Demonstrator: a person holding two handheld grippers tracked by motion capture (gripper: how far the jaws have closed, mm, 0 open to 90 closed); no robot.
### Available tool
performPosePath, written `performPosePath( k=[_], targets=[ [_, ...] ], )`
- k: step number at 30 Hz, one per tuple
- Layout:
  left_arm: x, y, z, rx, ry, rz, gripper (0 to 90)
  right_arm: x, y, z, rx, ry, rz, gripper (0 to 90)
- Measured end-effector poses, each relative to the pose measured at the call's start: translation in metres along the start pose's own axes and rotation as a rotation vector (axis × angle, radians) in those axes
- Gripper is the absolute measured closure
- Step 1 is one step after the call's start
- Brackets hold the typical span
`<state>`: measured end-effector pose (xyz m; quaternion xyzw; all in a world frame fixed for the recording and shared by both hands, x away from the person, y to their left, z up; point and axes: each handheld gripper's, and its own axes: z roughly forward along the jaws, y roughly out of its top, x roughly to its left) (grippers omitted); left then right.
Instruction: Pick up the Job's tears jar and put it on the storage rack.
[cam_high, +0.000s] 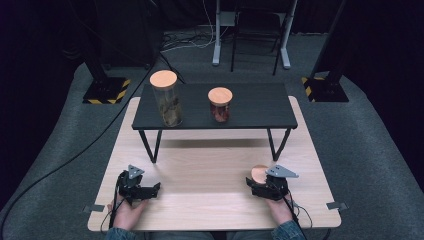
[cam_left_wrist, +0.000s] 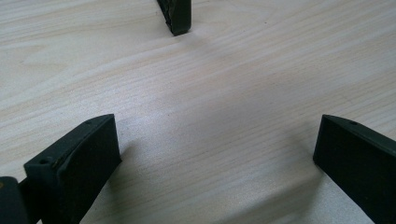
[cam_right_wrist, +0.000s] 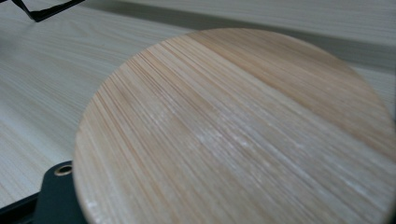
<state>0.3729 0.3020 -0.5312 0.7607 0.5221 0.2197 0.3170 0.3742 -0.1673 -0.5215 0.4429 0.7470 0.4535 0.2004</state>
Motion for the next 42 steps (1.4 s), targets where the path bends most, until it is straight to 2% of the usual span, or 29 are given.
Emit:
performPosePath(
  k=[5, 8, 25, 32, 42],
  targets=[
    [0.000, 0.000, 0.000, 0.000, 0.000, 0.000, 0.0, 0.001, 0.001, 0.000, 0.005, -0.014, -0.009, 22.7],
    [0.000, 0.000, 0.000, 0.000, 0.000, 0.000, 0.0, 0.001, 0.002, 0.000, 0.006, -0.014, 0.004, 22.8],
    [0.000, 0.000, 0.000, 0.000, 0.000, 0.000, 0.0, 0.003, 0.013, -0.008, 0.001, 0.014, 0.002, 23.4],
    [0.000, 0.000, 0.000, 0.000, 0.000, 0.001, 0.0, 0.004, 0.024, -0.016, 0.002, 0.027, -0.014, 23.5],
    [0.000, 0.000, 0.000, 0.000, 0.000, 0.001, 0.0, 0.006, 0.044, -0.030, -0.022, 0.045, -0.031, 23.6]
  ],
)
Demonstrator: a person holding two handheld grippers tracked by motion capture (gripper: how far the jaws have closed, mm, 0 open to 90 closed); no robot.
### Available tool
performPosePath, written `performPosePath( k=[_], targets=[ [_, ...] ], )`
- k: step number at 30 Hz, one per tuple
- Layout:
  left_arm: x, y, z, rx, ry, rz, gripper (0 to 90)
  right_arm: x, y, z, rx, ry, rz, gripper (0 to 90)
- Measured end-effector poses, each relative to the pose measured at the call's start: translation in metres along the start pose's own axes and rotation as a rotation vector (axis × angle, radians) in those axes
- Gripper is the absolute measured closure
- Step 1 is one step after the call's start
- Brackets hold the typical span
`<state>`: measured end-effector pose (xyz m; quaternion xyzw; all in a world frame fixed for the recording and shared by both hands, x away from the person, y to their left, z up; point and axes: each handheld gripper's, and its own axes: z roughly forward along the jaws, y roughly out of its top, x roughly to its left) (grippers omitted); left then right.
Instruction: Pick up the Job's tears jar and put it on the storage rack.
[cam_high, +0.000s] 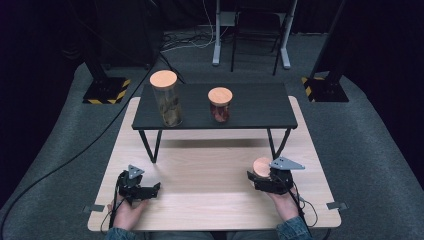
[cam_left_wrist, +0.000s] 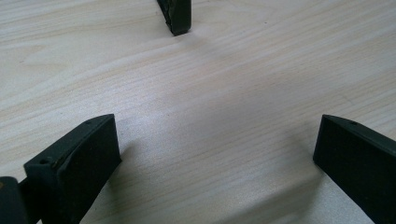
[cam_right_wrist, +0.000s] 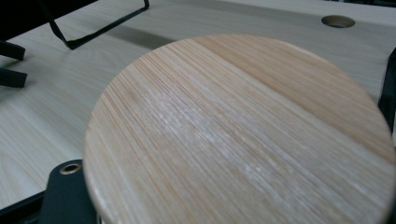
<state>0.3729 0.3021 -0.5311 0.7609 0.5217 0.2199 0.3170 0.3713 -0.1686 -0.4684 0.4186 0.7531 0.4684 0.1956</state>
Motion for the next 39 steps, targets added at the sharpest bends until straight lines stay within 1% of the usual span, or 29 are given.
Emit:
performPosePath(
  k=[8, 16, 22, 24, 39],
  targets=[
    [0.000, 0.000, 0.000, 0.000, 0.000, 0.000, 0.0, 0.001, 0.016, -0.009, -0.011, 0.004, -0.012, 23.7],
    [0.000, 0.000, 0.000, 0.000, 0.000, 0.000, 0.0, 0.004, 0.025, -0.013, -0.002, 0.001, -0.021, 23.8],
    [0.000, 0.000, 0.000, 0.000, 0.000, 0.000, 0.0, 0.004, 0.034, -0.018, -0.008, 0.013, -0.016, 23.8],
    [0.000, 0.000, 0.000, 0.000, 0.000, 0.000, 0.0, 0.005, 0.038, -0.019, -0.009, 0.016, -0.024, 23.8],
    [0.000, 0.000, 0.000, 0.000, 0.000, 0.000, 0.0, 0.004, 0.065, -0.027, -0.010, 0.011, -0.045, 24.0]
  ],
)
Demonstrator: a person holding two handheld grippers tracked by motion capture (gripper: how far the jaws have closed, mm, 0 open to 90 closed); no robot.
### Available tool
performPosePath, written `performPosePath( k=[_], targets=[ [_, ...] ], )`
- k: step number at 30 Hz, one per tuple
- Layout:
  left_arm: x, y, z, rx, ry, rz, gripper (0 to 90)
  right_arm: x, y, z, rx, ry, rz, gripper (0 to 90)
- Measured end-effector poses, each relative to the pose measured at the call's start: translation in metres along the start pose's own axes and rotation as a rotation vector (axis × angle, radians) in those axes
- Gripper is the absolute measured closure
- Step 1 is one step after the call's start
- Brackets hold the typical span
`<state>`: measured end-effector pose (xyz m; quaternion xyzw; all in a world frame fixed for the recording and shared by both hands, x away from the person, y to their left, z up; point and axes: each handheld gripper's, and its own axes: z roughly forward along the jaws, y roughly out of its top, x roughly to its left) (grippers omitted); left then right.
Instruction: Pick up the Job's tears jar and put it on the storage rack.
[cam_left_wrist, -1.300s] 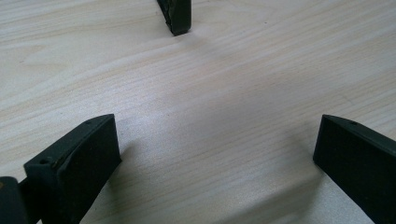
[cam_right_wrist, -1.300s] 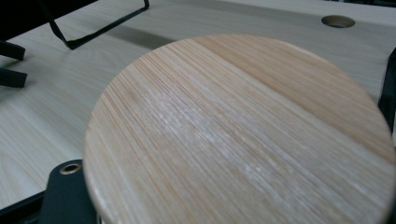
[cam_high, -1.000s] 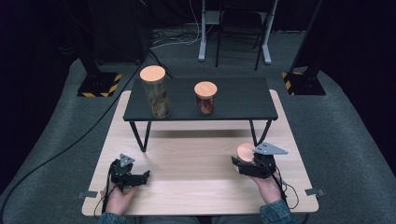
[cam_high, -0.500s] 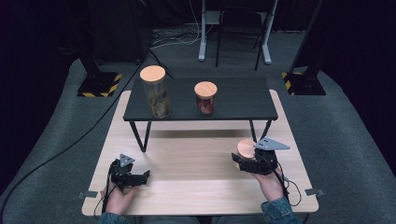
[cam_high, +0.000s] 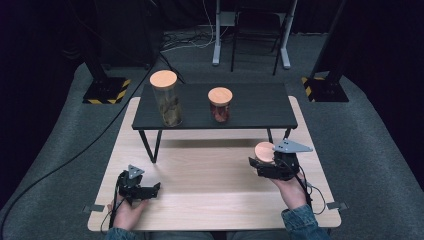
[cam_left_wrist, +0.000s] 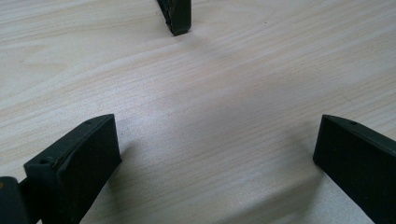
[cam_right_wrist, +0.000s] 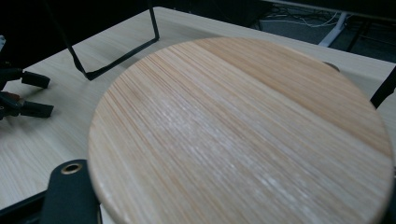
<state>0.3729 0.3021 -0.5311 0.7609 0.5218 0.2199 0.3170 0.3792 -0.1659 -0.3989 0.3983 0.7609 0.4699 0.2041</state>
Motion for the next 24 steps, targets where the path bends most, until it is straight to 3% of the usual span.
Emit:
performPosePath(
  k=[24],
  targets=[
    [0.000, 0.000, 0.000, 0.000, 0.000, -0.001, 0.0, 0.001, 0.037, -0.006, -0.015, 0.008, -0.026, 24.1]
  ],
)
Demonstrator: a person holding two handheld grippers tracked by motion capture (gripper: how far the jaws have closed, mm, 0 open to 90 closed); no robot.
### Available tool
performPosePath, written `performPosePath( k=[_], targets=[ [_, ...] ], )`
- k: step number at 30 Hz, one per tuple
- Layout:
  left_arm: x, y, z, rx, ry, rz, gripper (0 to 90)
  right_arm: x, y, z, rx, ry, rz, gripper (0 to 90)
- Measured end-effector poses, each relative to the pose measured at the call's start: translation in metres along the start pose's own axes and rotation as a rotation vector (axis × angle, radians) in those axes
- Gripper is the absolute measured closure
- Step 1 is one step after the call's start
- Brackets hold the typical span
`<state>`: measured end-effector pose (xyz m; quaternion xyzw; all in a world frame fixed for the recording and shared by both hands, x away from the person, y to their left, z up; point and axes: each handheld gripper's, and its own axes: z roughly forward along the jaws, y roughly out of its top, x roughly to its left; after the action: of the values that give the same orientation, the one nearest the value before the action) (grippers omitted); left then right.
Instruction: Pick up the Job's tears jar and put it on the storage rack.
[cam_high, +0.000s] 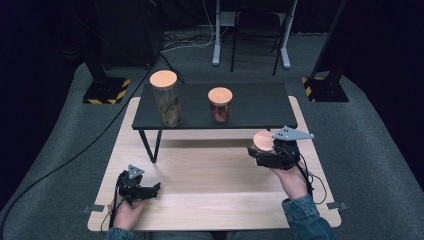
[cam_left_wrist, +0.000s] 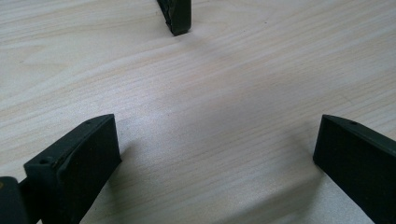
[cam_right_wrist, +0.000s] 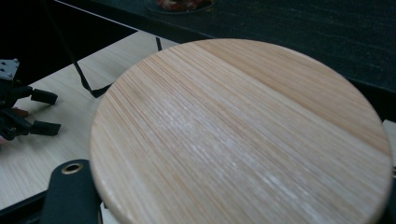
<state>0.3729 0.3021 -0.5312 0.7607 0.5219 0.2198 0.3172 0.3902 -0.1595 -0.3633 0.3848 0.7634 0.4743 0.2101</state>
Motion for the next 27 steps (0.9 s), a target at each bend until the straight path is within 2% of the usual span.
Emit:
performPosePath(
  k=[27],
  targets=[
    [0.000, 0.000, 0.000, 0.000, 0.000, 0.001, 0.0, -0.003, 0.025, -0.008, -0.015, -0.017, -0.019, 24.3]
  ],
)
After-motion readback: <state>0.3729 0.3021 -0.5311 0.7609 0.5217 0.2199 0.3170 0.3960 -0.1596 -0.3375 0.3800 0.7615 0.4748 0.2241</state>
